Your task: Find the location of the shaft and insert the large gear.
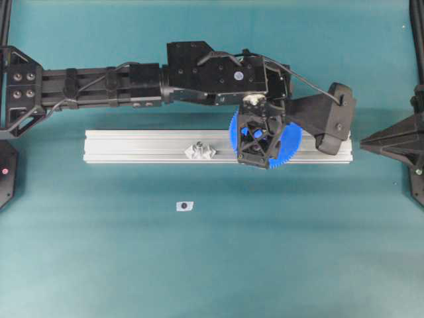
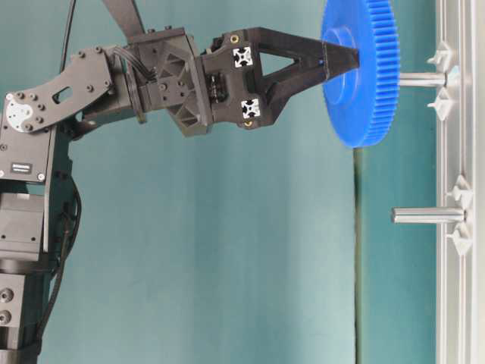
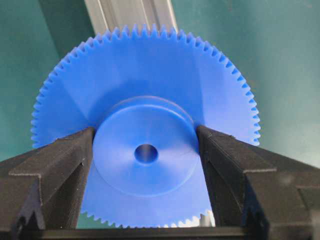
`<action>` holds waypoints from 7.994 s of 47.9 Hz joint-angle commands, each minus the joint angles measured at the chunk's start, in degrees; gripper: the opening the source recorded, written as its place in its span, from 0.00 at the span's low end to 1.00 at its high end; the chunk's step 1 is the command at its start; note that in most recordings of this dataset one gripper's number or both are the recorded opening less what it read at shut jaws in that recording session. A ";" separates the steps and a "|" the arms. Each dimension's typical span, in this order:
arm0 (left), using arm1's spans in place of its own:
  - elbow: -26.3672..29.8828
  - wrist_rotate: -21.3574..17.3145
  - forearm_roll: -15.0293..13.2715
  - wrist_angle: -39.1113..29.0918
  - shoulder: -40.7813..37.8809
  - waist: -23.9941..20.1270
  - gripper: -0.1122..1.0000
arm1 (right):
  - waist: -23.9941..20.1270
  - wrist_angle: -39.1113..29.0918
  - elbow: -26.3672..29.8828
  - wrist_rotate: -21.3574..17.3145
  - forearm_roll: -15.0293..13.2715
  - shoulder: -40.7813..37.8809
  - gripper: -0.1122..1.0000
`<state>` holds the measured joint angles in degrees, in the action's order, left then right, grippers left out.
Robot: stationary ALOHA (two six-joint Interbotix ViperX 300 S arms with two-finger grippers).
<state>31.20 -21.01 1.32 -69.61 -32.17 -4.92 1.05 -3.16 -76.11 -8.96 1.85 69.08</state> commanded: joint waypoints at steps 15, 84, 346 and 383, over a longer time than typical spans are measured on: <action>1.23 -0.18 0.26 0.18 0.44 -0.26 0.73 | 0.70 0.35 0.53 -0.35 -0.09 -0.44 0.13; -3.78 0.18 0.26 0.62 1.76 -3.60 0.73 | 0.70 0.26 0.00 -0.44 -0.09 1.14 0.13; 13.54 9.67 0.00 -12.04 -0.44 -1.05 0.94 | 0.70 -0.97 0.18 -0.44 -0.09 1.76 0.13; 13.71 9.84 -0.09 -12.04 -0.88 -0.88 0.94 | 0.70 -0.97 0.18 -0.44 -0.09 1.76 0.13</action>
<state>43.33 -11.25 1.14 -81.83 -34.63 -6.06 1.76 -4.57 -76.82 -8.96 1.76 71.19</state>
